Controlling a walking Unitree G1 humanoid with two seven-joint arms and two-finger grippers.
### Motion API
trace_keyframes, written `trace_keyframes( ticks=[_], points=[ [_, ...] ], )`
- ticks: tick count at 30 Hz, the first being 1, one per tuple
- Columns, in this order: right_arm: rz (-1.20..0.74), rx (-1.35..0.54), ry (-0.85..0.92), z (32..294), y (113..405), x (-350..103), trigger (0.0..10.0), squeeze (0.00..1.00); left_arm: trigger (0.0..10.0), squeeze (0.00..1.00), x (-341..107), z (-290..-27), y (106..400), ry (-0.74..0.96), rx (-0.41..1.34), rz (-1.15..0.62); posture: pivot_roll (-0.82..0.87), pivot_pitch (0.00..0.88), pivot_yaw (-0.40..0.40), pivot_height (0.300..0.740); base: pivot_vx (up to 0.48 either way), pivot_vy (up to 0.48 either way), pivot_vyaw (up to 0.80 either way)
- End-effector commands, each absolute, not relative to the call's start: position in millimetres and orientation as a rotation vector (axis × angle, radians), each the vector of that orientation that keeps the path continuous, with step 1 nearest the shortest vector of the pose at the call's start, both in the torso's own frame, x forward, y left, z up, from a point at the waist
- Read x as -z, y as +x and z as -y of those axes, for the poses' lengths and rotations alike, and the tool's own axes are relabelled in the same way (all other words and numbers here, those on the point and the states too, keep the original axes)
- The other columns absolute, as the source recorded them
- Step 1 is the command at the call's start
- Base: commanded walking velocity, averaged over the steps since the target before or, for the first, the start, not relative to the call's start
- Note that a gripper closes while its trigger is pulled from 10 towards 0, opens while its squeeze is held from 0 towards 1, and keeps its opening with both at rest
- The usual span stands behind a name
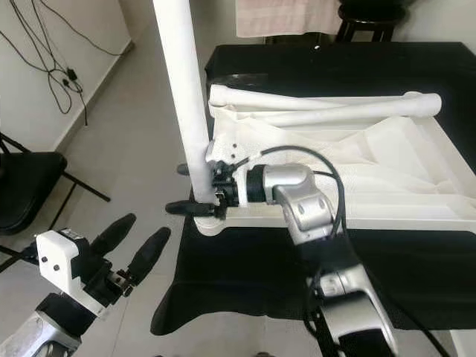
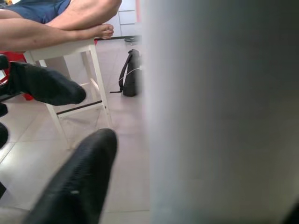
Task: Building children table
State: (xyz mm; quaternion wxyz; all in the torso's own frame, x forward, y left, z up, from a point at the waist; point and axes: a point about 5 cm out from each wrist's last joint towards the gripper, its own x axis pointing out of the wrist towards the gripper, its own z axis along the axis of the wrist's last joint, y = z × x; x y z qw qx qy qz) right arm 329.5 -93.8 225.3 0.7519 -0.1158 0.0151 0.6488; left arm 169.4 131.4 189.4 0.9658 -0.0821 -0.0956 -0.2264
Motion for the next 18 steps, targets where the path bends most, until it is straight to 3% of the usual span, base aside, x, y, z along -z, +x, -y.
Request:
trace_keyframes(
  ticks=[1,9,16,18],
  points=[
    [-0.013,-1.528,-0.236,84,325,-227,0.0,0.00,10.0,0.00,-189,-131,167,-0.169,0.461,0.181,0.01,0.190,0.028,0.740,0.000,0.000,0.00],
    [-0.010,-1.511,-0.241,94,328,-226,0.0,0.00,10.0,0.00,-189,-130,167,-0.170,0.461,0.180,0.01,0.190,0.028,0.740,0.000,0.000,0.00],
    [-0.021,-1.317,-0.227,112,319,-216,0.0,0.00,10.0,0.00,-190,-131,168,-0.169,0.459,0.183,0.00,0.187,0.022,0.740,0.000,0.000,0.00],
    [-0.112,-0.748,-0.104,103,315,-191,0.0,0.00,10.0,0.00,-189,-133,170,-0.165,0.457,0.185,-0.02,0.186,0.020,0.740,0.000,0.000,0.00]
  ],
)
